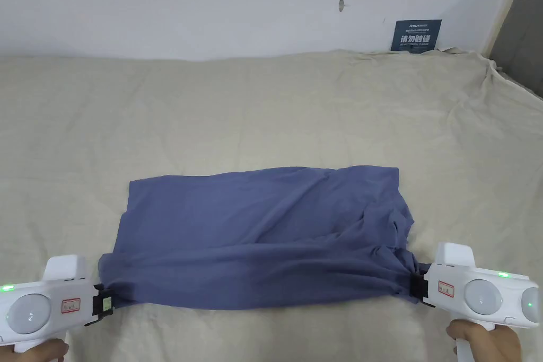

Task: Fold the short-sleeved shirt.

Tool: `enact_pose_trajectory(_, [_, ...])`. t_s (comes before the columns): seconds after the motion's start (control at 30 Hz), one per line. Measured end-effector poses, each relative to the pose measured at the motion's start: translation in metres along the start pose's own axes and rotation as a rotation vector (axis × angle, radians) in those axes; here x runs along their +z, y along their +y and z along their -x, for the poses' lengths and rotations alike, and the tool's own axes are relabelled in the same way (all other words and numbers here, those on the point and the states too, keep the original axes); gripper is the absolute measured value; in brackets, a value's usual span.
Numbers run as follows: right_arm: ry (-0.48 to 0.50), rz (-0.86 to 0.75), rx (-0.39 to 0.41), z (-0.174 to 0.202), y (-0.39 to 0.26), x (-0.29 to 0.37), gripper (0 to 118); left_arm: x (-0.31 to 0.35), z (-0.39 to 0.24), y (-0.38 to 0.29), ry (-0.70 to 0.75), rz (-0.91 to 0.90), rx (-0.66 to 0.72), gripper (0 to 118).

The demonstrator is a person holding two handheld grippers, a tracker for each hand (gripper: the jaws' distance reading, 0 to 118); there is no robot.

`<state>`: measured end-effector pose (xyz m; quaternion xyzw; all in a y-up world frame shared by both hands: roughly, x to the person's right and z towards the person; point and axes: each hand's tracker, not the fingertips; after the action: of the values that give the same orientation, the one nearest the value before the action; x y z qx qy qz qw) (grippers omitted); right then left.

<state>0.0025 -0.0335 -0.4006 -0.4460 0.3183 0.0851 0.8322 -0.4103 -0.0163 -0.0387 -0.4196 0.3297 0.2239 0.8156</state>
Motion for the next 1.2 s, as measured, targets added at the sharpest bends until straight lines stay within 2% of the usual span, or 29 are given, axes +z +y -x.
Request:
enact_pose_trajectory(0.2, [0.043, -0.089, 0.021, 0.0, 0.001, 0.059, 2, 0.019, 0.014, -0.006, -0.019, -0.028, 0.035, 3])
enact_pose_trajectory(0.3, [0.051, -0.118, 0.024, -0.011, -0.001, 0.083, 2, 0.029, 0.017, -0.011, -0.013, -0.038, 0.034, 3])
enact_pose_trajectory(0.57, [0.077, -0.112, -0.006, -0.027, -0.05, 0.121, 2, 0.051, 0.029, -0.057, -0.025, -0.014, 0.032, 3])
enact_pose_trajectory(0.77, [0.039, -0.006, -0.025, -0.033, -0.091, 0.096, 2, 0.045, 0.029, -0.107, 0.004, 0.085, 0.021, 3])
enact_pose_trajectory(0.87, [-0.014, 0.049, -0.004, -0.032, -0.103, 0.073, 2, 0.027, 0.03, -0.118, 0.017, 0.106, 0.011, 3])
enact_pose_trajectory(0.97, [-0.029, 0.097, -0.026, -0.041, -0.112, 0.049, 2, 0.02, 0.025, -0.12, 0.044, 0.114, -0.001, 3])
enact_pose_trajectory(1.2, [-0.049, 0.101, -0.013, -0.045, -0.114, 0.043, 3, 0.029, 0.013, -0.118, 0.079, 0.11, -0.031, 5])
